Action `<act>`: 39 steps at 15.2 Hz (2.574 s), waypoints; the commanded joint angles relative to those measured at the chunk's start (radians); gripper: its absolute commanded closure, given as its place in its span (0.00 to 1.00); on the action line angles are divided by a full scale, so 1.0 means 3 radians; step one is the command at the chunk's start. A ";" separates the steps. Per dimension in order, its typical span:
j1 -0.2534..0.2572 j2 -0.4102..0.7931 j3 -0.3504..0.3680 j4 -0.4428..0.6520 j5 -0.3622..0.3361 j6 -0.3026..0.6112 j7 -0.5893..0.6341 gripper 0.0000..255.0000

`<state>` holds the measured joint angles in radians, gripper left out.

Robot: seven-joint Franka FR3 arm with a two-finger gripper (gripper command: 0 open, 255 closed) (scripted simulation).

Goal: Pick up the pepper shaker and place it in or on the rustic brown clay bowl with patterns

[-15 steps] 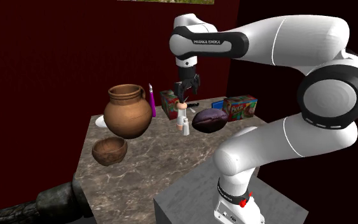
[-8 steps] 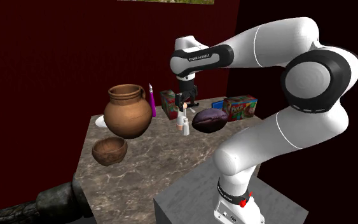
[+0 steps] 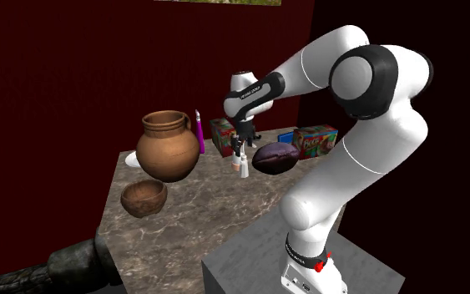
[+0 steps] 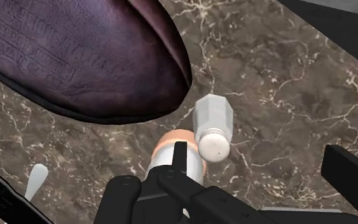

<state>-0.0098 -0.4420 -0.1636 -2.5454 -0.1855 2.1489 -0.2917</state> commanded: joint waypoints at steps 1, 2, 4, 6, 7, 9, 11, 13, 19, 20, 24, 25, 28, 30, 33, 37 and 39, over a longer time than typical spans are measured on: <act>0.0005 0.0247 -0.0066 0.0016 -0.0007 0.0258 -0.0090 0.00; 0.0007 0.0372 -0.0100 0.0033 -0.0005 0.0376 -0.0141 0.00; 0.0005 0.0458 -0.0120 0.0021 -0.0004 0.0478 -0.0163 0.00; 0.0002 0.0521 -0.0132 -0.0018 -0.0008 0.0581 -0.0164 0.00; 0.0000 0.0555 -0.0137 -0.0037 -0.0010 0.0633 -0.0164 0.00; -0.0003 0.0624 -0.0149 -0.0072 -0.0013 0.0738 -0.0166 0.00; -0.0005 0.0681 -0.0158 -0.0097 -0.0015 0.0820 -0.0167 0.00; -0.0005 0.0681 -0.0157 -0.0097 -0.0015 0.0820 -0.0167 0.00; -0.0005 0.0681 -0.0157 -0.0097 -0.0015 0.0819 -0.0167 1.00; -0.0005 0.0681 -0.0157 -0.0097 -0.0015 0.0819 -0.0167 1.00; -0.0005 0.0681 -0.0157 -0.0097 -0.0015 0.0819 -0.0166 1.00; -0.0005 0.0681 -0.0157 -0.0097 -0.0015 0.0820 -0.0166 1.00; -0.0005 0.0681 -0.0157 -0.0097 -0.0015 0.0820 -0.0167 1.00; -0.0004 0.0614 -0.0151 -0.0059 -0.0012 0.0715 -0.0172 1.00; -0.0002 0.0523 -0.0140 0.0006 -0.0006 0.0560 -0.0181 1.00; 0.0001 0.0414 -0.0126 0.0102 0.0003 0.0356 -0.0193 1.00; 0.0002 0.0365 -0.0118 0.0154 0.0008 0.0255 -0.0200 1.00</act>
<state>-0.0100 -0.3259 -0.2010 -2.5082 -0.1844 2.2414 -0.3516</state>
